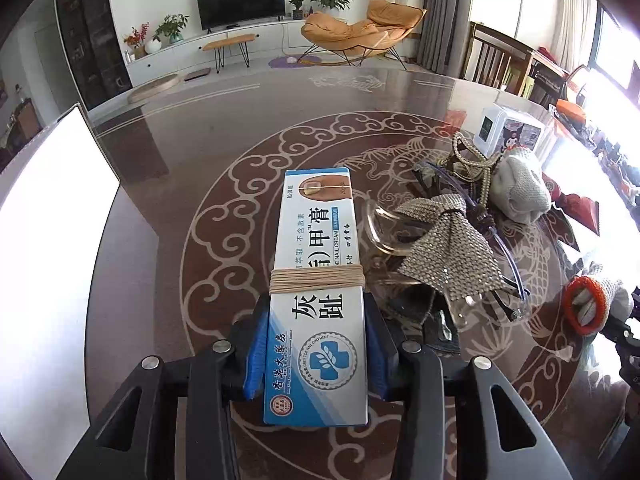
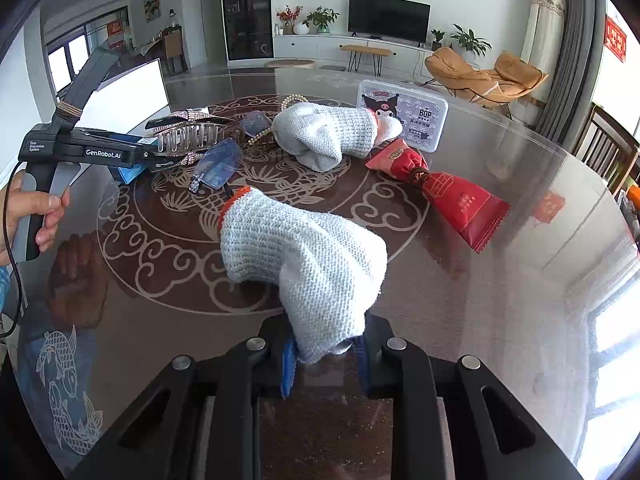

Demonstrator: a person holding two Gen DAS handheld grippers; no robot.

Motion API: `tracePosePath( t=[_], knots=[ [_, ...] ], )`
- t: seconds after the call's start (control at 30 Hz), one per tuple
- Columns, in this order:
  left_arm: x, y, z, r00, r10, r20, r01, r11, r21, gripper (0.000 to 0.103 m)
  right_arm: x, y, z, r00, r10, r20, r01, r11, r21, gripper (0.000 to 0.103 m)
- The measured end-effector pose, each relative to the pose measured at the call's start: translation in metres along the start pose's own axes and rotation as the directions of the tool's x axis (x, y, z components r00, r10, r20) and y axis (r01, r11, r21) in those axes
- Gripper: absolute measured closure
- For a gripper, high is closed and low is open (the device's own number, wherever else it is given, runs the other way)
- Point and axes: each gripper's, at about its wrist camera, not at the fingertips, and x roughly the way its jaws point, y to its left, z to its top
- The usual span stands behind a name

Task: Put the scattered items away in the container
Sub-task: 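Grasp the blue-and-white nail-cream carton with the left gripper while the right holds its glove, then lift the carton with the left gripper while the right carries its glove toward the box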

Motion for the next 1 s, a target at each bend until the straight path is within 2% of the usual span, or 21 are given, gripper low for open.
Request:
tracePosePath(
  t=[0.1,0.27,0.4,0.47,0.5,0.53,0.57,0.6,0.67,0.73,0.83,1.0],
  knots=[
    [-0.014,-0.009,-0.02,1.0,-0.007,0.005,0.007,1.0,-0.007,0.061,0.0,-0.001,0.0,1.0,0.003,0.0,-0.003,1.0,0.003,0.079],
    [-0.055,-0.028,-0.078,1.0,-0.009,-0.007,0.008,0.998,-0.067,0.061,-0.001,-0.002,0.0,1.0,0.005,-0.001,-0.004,1.0,0.006,0.079],
    [-0.071,-0.052,-0.109,0.999,0.03,0.019,-0.029,0.997,-0.066,0.059,-0.013,0.009,-0.013,0.997,0.072,0.005,-0.073,0.997,0.032,0.078],
    [-0.072,-0.057,-0.114,0.998,0.04,0.04,-0.037,0.997,-0.067,0.053,-0.017,0.017,-0.019,0.996,0.088,0.005,-0.088,0.996,0.013,0.074],
    [-0.071,-0.058,-0.115,0.999,0.029,0.046,-0.026,0.997,-0.07,0.045,-0.018,0.02,-0.02,0.996,0.092,0.003,-0.092,0.996,-0.005,0.071],
    [-0.07,-0.058,-0.113,0.999,0.017,0.044,-0.014,0.998,-0.068,0.031,-0.018,0.021,-0.02,0.993,0.118,0.0,-0.118,0.993,-0.026,0.059],
    [-0.066,-0.058,-0.112,0.999,0.019,0.03,-0.017,0.998,-0.064,0.023,-0.017,0.022,-0.021,0.99,0.14,-0.009,-0.14,0.989,-0.057,0.04],
    [-0.064,-0.058,-0.11,1.0,0.028,0.013,-0.027,0.998,-0.06,0.012,-0.015,0.025,-0.021,0.991,0.135,-0.022,-0.136,0.985,-0.108,0.036],
    [-0.062,-0.058,-0.112,0.999,0.035,0.01,-0.035,0.997,-0.062,0.011,-0.013,0.026,-0.02,0.99,0.135,-0.026,-0.138,0.973,-0.187,0.033],
    [-0.06,-0.056,-0.11,0.999,0.042,0.008,-0.041,0.996,-0.074,0.009,-0.008,0.022,-0.014,0.989,0.143,-0.033,-0.146,0.967,-0.207,0.031],
    [-0.054,-0.055,-0.106,0.999,0.047,-0.009,-0.048,0.996,-0.077,0.0,0.002,0.017,-0.005,0.989,0.145,-0.024,-0.147,0.965,-0.217,0.03],
    [-0.049,-0.055,-0.101,0.999,0.048,-0.013,-0.049,0.995,-0.084,0.0,0.014,0.015,0.007,0.986,0.162,-0.039,-0.166,0.969,-0.183,0.028]
  ],
)
